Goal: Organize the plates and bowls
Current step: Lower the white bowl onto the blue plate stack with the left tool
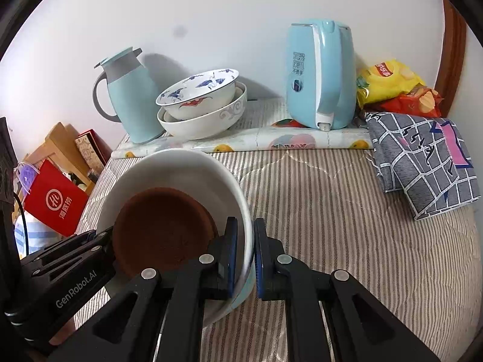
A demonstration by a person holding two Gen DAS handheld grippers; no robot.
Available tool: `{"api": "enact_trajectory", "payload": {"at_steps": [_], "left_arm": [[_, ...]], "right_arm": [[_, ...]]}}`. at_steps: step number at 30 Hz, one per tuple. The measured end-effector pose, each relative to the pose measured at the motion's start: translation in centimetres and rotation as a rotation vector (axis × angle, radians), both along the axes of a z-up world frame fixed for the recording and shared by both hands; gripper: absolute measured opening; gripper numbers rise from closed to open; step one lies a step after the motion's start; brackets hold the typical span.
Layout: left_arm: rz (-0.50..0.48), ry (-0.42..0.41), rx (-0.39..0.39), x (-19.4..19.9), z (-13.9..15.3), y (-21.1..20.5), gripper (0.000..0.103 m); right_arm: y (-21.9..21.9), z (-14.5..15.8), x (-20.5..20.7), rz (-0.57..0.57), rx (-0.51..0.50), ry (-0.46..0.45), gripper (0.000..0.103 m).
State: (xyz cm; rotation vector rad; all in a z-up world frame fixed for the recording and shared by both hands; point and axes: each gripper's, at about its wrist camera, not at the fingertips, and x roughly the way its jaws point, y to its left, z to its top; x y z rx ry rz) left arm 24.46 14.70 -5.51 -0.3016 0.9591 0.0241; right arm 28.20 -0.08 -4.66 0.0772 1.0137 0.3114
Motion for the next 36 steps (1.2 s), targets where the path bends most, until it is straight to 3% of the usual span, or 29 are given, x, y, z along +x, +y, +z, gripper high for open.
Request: {"api": "enact_trajectory", "payload": {"at_steps": [36], "left_arm": [[0.024,0.075,-0.018,0.5,-3.3,2.5,0.010]], "right_arm": [[2.4,-3.7,0.5,0.026,0.003,0.072,0.010]]}}
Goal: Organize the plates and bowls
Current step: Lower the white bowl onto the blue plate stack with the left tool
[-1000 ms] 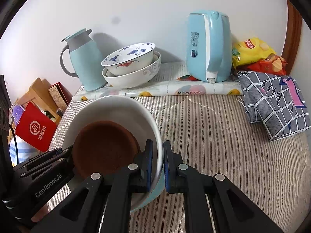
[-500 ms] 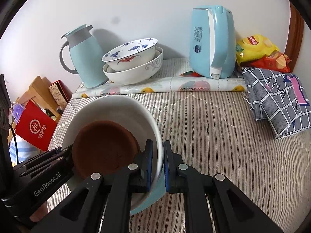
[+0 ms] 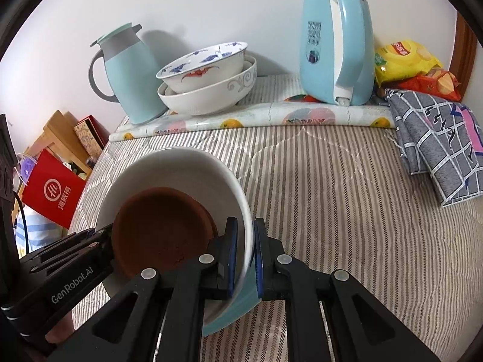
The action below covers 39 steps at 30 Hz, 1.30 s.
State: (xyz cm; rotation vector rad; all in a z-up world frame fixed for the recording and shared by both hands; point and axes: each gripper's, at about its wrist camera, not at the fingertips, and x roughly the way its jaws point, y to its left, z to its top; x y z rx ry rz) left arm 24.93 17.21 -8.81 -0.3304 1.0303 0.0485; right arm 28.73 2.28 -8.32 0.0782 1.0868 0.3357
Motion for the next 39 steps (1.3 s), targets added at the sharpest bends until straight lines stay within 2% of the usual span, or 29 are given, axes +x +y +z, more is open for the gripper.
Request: {"api": "enact_trajectory", "payload": {"at_steps": [20,31,39], "left_arm": [[0.007,0.079,-0.020,0.3,-3.7,1.3,0.010],[0.003,0.066,-0.043,0.4,-4.0,1.7,0.011],[-0.008,0.062,-0.037,0.3,-3.8,1.7,0.016]], "right_arm": [[1.2,-3.6,0.4,0.012,-0.015,0.087,0.011],[1.1,-3.7,0.3,0.003,-0.005,0.074,0.011],[1.0,-3.6,0.0,-0.019,0.010,0.073,0.012]]}}
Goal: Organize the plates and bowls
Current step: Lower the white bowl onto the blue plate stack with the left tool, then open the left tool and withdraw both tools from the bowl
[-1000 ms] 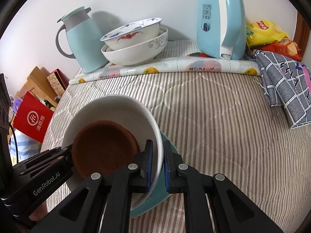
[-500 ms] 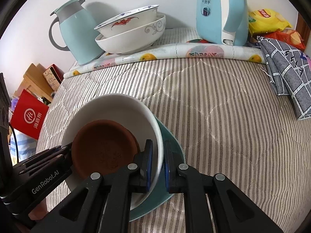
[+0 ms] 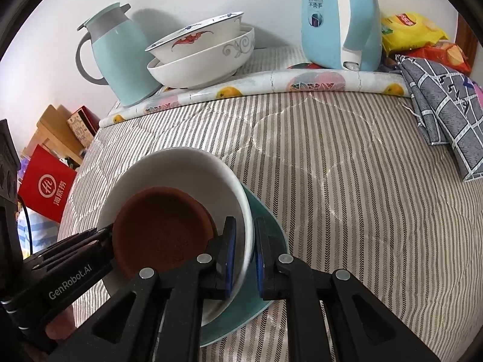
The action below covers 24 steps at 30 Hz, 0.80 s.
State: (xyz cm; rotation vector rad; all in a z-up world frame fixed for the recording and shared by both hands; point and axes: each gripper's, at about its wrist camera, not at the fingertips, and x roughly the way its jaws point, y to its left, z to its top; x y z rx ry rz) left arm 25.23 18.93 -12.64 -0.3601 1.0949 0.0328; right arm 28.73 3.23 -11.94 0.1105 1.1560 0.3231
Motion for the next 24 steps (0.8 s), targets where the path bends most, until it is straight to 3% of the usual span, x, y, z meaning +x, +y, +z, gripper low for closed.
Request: {"api": "enact_trajectory", "payload": {"at_steps": [12,20,24], "left_arm": [[0.007,0.001,0.001,-0.4,0.7,0.5,0.020],[0.021,-0.030,0.008,-1.9,2.3,0.8,0.035],[0.029,-0.033,0.004,-2.9,3.0,0.8,0.040]], "right_arm": [[-0.5,0.7,-0.7,0.005,-0.025,-0.010,0.026],[-1.1,1.5,-1.8,0.018,-0.036,-0.016,0.036],[-1.5,2.1,-2.8,0.027,-0.040,-0.020,0.047]]}}
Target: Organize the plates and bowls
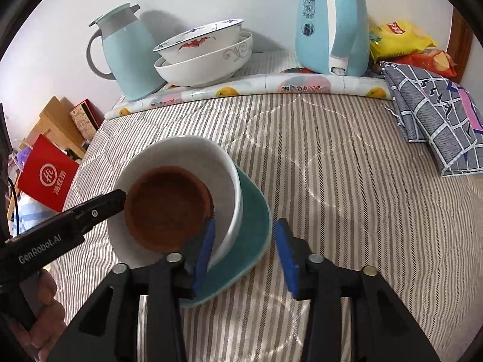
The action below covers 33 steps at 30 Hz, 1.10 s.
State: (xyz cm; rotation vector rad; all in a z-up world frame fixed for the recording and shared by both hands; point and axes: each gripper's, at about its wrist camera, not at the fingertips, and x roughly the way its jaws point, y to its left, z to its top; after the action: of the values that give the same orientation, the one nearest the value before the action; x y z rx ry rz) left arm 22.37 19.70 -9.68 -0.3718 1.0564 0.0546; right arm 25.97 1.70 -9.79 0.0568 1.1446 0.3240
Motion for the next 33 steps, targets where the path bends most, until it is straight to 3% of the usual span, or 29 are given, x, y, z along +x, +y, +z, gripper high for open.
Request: {"api": "enact_trajectory", "payload": {"at_steps": [6,21,24,26,28,33], "left_arm": [[0.000,-0.016,-0.002,-2.1,1.3,-1.1,0.044],[-0.062,-0.179,0.111,-9.3,7.6,-8.8,0.072],[-0.065,-0.203,0.135,-10.9,8.2,-10.2,0.075],[-0.060,-0.215,0.147,-11.9,8.4,-11.0,0.084],[-0.061,-0.227,0.154,-12.9,8.6,-11.7,0.085],[-0.065,-0.249,0.182,-15.2,9.4,-13.4,0.086]], "right_arm": [[-0.8,1.9,-2.4,0.024,-0.020,-0.047,0.053],[-7.1,9.1,-9.7,-0.054,-0.069,-0.205,0.062],[-8.8,9.8,-11.0,-0.078,-0.067,-0.224,0.070],[-9.8,10.3,-12.1,-0.097,-0.081,-0.244,0.079],[-10.6,10.6,-13.1,-0.101,-0.084,-0.263,0.087],[-12.1,11.5,-15.9,-0.118,-0.104,-0.299,0.089]]}}
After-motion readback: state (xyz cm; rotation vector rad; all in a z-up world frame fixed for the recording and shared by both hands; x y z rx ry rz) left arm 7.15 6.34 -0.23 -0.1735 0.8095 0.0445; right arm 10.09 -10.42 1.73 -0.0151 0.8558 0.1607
